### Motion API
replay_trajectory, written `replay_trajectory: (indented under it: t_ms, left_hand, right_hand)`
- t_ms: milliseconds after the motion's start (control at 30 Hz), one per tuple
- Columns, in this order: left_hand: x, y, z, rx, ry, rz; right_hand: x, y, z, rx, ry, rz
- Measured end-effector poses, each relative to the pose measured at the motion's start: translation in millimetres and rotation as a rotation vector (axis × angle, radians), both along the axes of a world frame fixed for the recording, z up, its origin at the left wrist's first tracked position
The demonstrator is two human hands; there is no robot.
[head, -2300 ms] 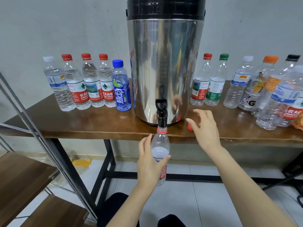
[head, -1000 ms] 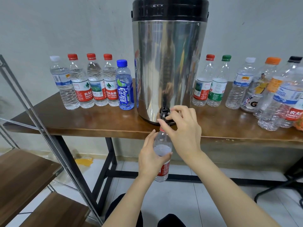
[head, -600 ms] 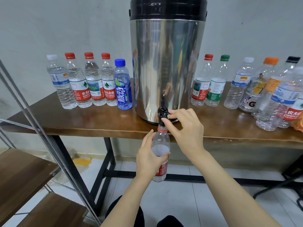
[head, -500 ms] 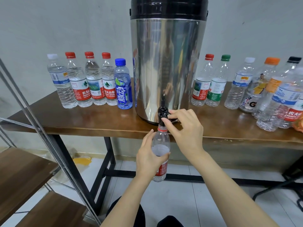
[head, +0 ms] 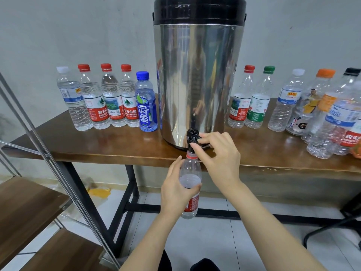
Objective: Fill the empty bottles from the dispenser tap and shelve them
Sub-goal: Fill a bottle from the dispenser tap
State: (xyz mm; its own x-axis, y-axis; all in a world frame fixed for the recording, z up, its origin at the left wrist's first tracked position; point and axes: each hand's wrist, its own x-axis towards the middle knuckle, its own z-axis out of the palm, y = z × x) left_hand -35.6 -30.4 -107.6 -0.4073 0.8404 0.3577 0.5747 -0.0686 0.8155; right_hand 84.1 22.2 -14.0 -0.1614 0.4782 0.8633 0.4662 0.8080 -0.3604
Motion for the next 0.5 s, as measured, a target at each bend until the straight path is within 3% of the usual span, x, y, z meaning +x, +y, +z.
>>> replay_trajectory:
  t_ms: [500]
  left_hand:
    - [1.6,-3.1,3.2,0.027,-0.010,-0.002]
  right_hand:
    - [-1.0,-1.3,0.2,-0.042,0.009,0.013]
